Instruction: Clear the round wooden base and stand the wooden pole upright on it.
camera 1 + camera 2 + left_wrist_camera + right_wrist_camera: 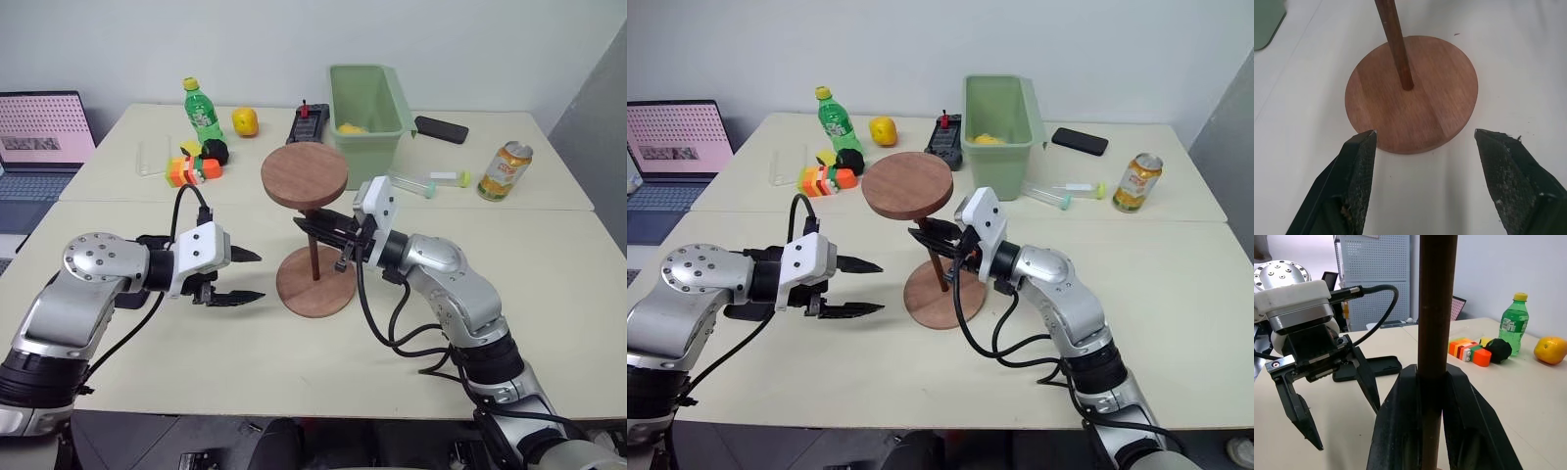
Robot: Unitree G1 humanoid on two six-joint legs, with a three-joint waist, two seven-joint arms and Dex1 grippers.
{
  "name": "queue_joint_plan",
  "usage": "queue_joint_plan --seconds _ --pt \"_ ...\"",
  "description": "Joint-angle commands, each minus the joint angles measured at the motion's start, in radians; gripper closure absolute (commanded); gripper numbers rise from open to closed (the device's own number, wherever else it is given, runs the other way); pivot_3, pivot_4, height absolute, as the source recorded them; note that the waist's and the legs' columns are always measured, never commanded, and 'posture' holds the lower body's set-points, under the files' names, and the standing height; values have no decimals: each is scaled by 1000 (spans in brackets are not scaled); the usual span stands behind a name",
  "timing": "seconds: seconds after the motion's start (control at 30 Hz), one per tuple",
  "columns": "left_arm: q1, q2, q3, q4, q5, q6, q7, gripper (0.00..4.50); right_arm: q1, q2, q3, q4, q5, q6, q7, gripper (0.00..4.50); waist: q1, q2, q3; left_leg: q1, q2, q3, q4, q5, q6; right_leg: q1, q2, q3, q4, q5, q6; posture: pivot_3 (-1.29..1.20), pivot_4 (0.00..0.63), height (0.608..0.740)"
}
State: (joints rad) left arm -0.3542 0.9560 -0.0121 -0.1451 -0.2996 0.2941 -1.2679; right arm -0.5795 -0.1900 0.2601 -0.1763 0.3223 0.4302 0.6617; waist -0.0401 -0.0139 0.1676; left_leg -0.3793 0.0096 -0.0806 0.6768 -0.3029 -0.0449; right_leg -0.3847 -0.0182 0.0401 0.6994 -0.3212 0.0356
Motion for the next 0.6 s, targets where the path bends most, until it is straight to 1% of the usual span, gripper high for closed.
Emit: queue_joint_plan --seconds 0.03,0.23,0.3,0.33,0.37,0.43,0.47,0.5,0.53,0.6 --pt "0 0 11 -8 -1 -13 7 1187 54 -35 47 102 -57 81 -13 4281 0 1 -2 0 0 0 0 0 0 0 0 0 0 0 0 0 150 740" --pt "0 0 12 -9 -2 -12 9 1187 58 -43 51 40 -34 92 -1 4281 1 1 -3 6 0 0 -1 0 0 6 1 0 -1 0 0 0 150 740" --pt "-3 0 11 -9 -3 -10 9 1187 55 -42 49 22 -25 95 2 3581 1 1 -3 6 0 0 -1 0 0 7 1 0 -1 0 0 0 150 740" --pt "-4 -1 11 -9 -3 -10 10 1187 54 -42 49 14 -20 98 5 3507 1 1 -4 6 0 0 -1 0 0 7 1 0 -1 0 0 0 150 740" --pt "-6 -1 10 -9 -3 -10 10 1187 53 -45 51 6 -17 100 12 3291 3 1 -3 6 0 0 -1 0 0 7 1 0 -2 0 0 0 150 740" --pt "-8 2 6 -10 0 -15 7 1187 51 -47 54 -8 -16 102 19 2695 4 3 -1 3 0 0 -1 0 0 3 2 0 -1 0 0 0 150 740" --pt "-8 3 4 -11 1 -16 6 1187 51 -46 54 -12 -18 102 21 2451 2 3 0 -3 -1 1 0 0 0 -3 1 1 0 0 0 0 150 740" --pt "-9 4 3 -11 2 -17 5 1187 51 -46 54 -14 -19 102 21 2119 1 3 0 -5 0 1 0 0 0 -6 1 1 1 0 0 0 150 740" --pt "-10 4 2 -13 2 -17 5 1187 50 -49 57 -15 -26 94 25 1961 -1 3 0 -5 0 1 0 0 0 -5 1 1 0 0 0 0 150 740" --pt "-18 -5 6 -22 -9 -10 9 1187 50 -57 58 -24 -31 86 31 1431 -2 3 0 -5 1 1 -1 0 0 -5 1 1 -1 0 0 0 150 740"
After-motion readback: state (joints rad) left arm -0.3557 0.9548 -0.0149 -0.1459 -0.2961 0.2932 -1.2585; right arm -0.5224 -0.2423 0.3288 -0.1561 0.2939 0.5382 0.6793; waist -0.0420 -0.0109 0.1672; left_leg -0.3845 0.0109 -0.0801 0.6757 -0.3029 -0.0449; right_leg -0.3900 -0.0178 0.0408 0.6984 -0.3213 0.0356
